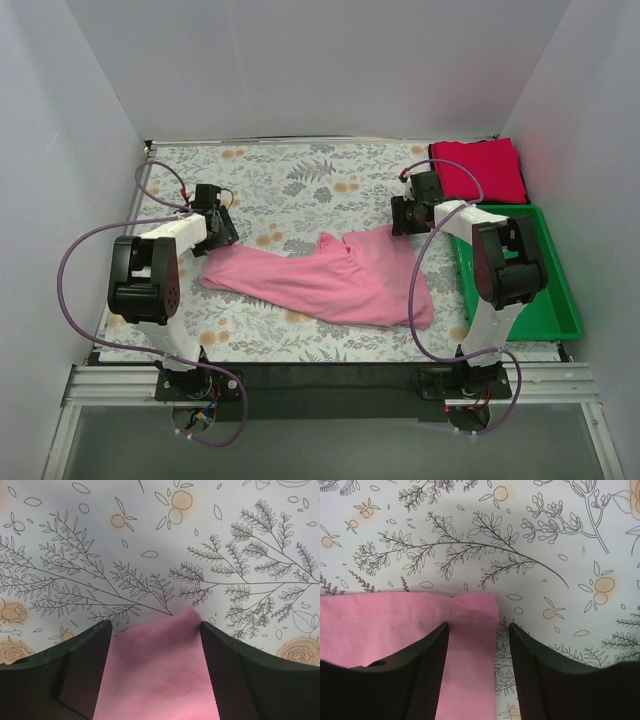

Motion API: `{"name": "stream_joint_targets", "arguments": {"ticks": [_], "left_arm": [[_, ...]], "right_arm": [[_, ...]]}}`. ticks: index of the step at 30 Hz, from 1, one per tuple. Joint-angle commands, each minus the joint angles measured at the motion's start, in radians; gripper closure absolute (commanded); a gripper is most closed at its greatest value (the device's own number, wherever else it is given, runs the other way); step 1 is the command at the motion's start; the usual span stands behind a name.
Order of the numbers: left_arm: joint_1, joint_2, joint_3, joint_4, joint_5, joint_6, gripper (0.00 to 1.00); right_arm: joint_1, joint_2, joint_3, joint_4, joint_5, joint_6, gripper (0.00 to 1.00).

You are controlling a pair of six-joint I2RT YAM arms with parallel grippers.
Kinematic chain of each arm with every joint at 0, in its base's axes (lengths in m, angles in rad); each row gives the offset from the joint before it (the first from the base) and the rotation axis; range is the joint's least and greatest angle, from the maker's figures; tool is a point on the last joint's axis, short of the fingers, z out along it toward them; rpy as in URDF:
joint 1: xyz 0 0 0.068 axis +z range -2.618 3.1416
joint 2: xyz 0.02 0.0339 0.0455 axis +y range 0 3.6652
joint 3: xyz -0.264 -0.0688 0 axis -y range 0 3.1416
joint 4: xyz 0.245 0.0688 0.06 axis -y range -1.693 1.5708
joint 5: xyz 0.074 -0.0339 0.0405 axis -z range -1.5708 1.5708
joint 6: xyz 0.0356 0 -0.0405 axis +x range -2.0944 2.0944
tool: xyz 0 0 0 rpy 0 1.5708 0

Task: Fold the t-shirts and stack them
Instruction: Flatten the tshirt out

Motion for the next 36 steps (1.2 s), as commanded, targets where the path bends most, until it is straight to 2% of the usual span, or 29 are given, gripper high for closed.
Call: {"name": "stream_joint_targets", "arguments": {"ticks": [1,5,6,8,9,11,12,13,17,22,28,36], "left_arm": [[-0.008,0.026,0.014,0.024,-0.018,0.008,0.35],[-0.010,0.032,-0.012,0.035,-0.027,-0.001,0.48],[-0.010,0.031,-0.019,0.036,-0.028,-0.006,0.55],[-0.010,0.026,-0.032,0.046,-0.028,-0.011,0.64],[-0.010,0.023,-0.045,0.052,-0.027,-0.011,0.73],[-0.010,0.018,-0.053,0.056,-0.024,-0.014,0.83],[-0.010,0.015,-0.055,0.056,-0.024,-0.015,0.95],[-0.010,0.003,-0.059,0.058,-0.022,-0.017,1.00],[-0.010,-0.049,-0.055,0.052,-0.031,-0.014,1.00],[-0.010,-0.149,0.002,0.020,-0.050,-0.032,1.00],[-0.007,-0.250,0.200,-0.037,-0.088,-0.050,1.00],[-0.007,-0.370,0.519,-0.048,-0.177,-0.054,1.00]], "right_arm": [[0.000,0.047,-0.003,0.018,-0.020,-0.010,0.51],[0.003,0.064,-0.019,0.016,-0.021,0.000,0.60],[0.004,0.066,-0.020,0.016,-0.021,0.001,0.64],[0.009,0.070,-0.018,0.013,-0.026,0.001,0.71],[0.010,0.070,-0.015,0.010,-0.026,0.003,0.83],[0.010,0.064,-0.013,0.007,-0.024,0.007,0.98],[0.012,0.061,-0.013,0.006,-0.024,0.010,0.99],[0.012,0.047,-0.013,0.004,-0.021,0.013,0.99],[0.010,-0.031,-0.021,0.004,0.038,0.023,0.99],[0.010,-0.205,0.019,0.010,0.124,0.020,0.99],[-0.002,-0.384,0.131,0.010,0.196,0.007,0.99],[-0.013,-0.554,0.377,0.012,0.269,-0.051,0.99]]}}
